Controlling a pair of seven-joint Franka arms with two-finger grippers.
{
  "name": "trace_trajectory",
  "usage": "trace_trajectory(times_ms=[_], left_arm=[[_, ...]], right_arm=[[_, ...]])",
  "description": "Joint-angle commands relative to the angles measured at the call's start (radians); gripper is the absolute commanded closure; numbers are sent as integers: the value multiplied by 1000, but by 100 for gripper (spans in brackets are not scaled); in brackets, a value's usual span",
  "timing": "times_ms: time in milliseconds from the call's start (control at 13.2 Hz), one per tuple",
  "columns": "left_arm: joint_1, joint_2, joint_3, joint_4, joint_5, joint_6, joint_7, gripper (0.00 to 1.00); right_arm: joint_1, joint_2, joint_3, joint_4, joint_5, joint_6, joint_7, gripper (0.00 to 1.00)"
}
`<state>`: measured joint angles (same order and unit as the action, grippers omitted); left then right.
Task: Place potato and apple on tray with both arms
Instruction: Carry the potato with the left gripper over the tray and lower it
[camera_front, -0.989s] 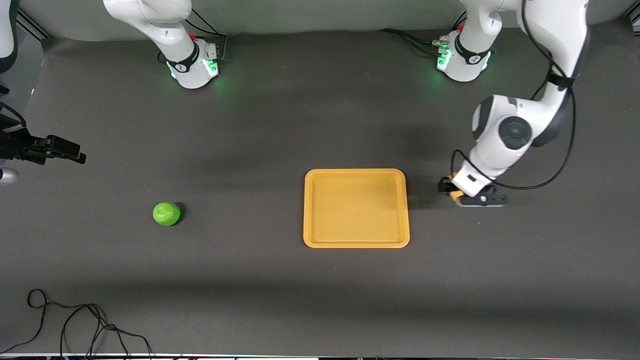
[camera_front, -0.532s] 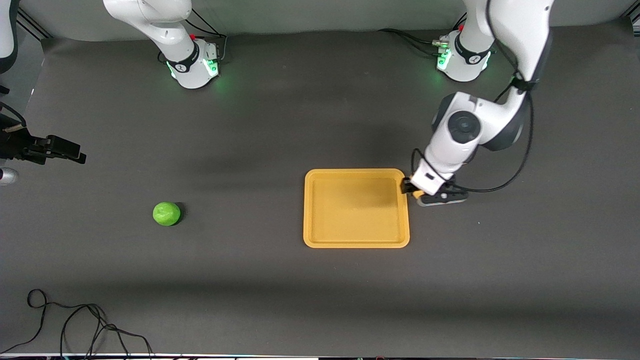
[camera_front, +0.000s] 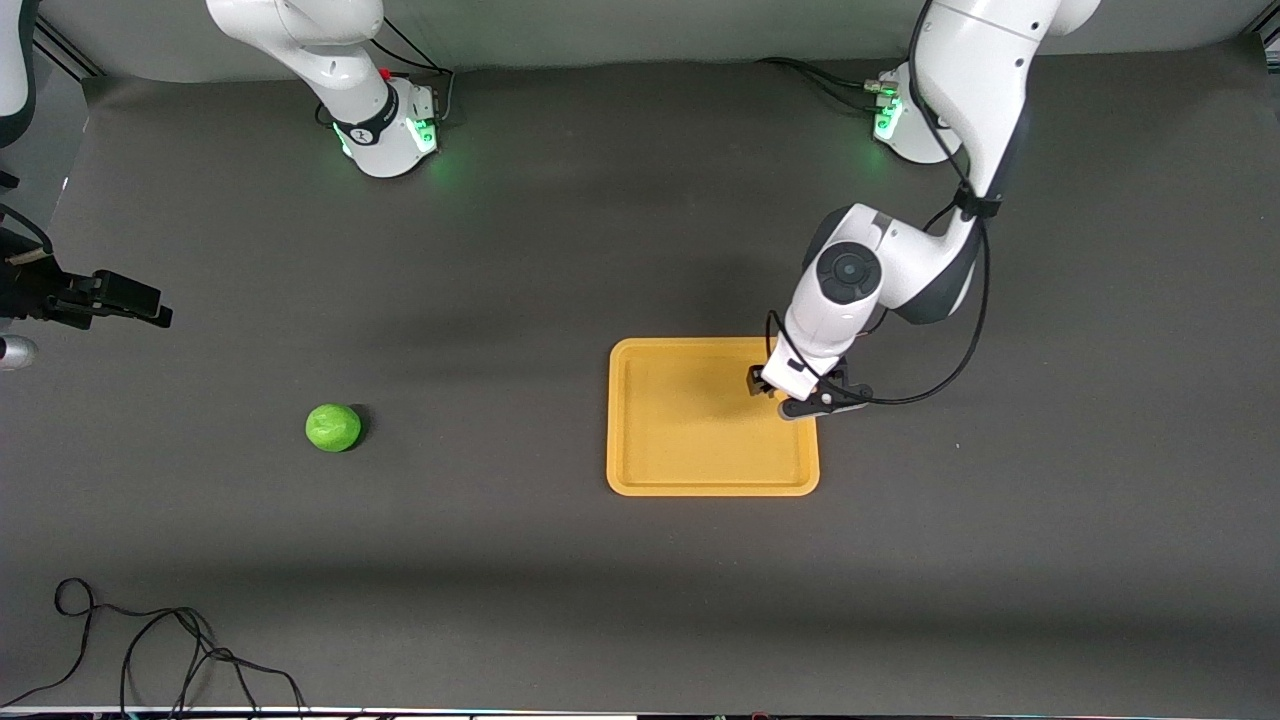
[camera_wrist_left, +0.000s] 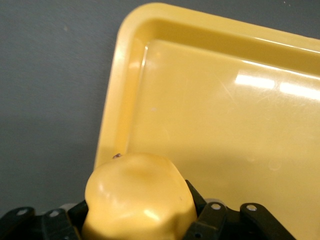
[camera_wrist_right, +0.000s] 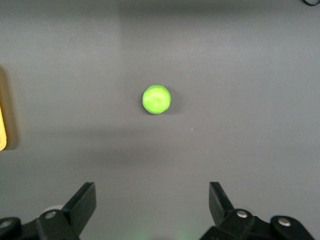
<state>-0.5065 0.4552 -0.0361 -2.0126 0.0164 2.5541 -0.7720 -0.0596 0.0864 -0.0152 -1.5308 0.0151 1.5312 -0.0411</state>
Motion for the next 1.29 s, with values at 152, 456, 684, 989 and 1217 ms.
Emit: trace_trajectory(times_ms=[152,456,684,989,1217], left_arm=[[-46,98,18,29,5,98,-66,46],[-63,125,24,32,8,126,-93,44],[-64,125,27,32,13,126,-93,10],[-61,125,27,47,28,111,-84,3],[-49,105,28,93,63,16,-79,3]], right_arm=[[0,-4,3,-8,-12,10,-17,0],[0,-4,3,-8,-12,10,-17,0],[0,-4,1,-8,-12,10,-19,0],[0,-4,1,-8,-12,10,-22,0],[-2,-4,0,-8,-12,10,-22,0]])
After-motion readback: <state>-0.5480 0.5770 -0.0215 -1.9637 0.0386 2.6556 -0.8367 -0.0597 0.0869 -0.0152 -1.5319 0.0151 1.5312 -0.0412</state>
